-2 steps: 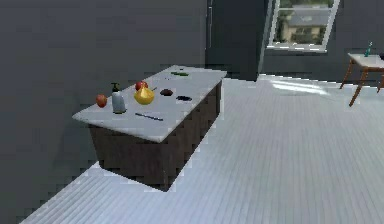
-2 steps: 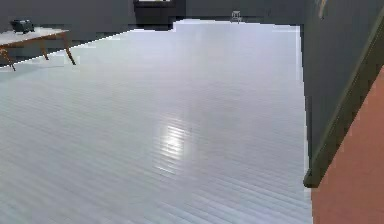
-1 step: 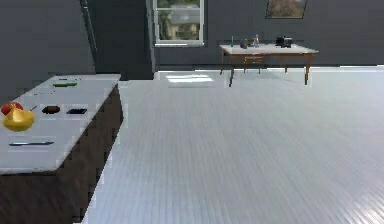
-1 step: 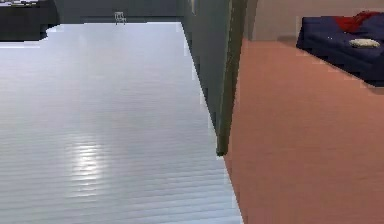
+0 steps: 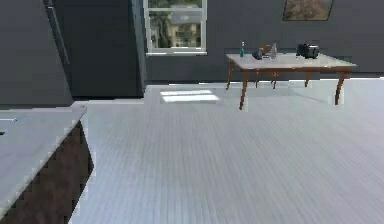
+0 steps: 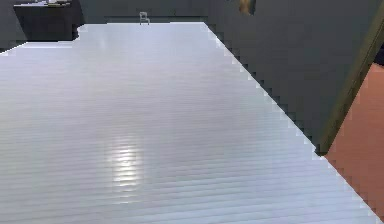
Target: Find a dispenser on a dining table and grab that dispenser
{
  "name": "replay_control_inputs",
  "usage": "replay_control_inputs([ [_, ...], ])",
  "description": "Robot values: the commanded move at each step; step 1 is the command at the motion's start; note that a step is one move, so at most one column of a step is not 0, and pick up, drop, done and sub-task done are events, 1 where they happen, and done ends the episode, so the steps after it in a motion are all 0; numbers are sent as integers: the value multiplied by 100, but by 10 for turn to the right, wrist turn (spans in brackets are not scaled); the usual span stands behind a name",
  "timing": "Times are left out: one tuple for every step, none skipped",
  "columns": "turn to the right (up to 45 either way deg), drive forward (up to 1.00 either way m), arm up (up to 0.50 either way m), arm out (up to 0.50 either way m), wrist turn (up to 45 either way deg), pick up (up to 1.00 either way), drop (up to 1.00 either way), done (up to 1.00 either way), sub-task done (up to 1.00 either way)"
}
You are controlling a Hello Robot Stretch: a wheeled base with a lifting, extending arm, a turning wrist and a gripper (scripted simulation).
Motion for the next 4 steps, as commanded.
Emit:
replay_control_inputs([
  [30,0,0,0,0,0,0,0,0],
  [0,100,0,0,0,0,0,0,0],
  [0,100,0,0,0,0,0,0,0],
  [60,0,0,0,0,0,0,0,0],
])
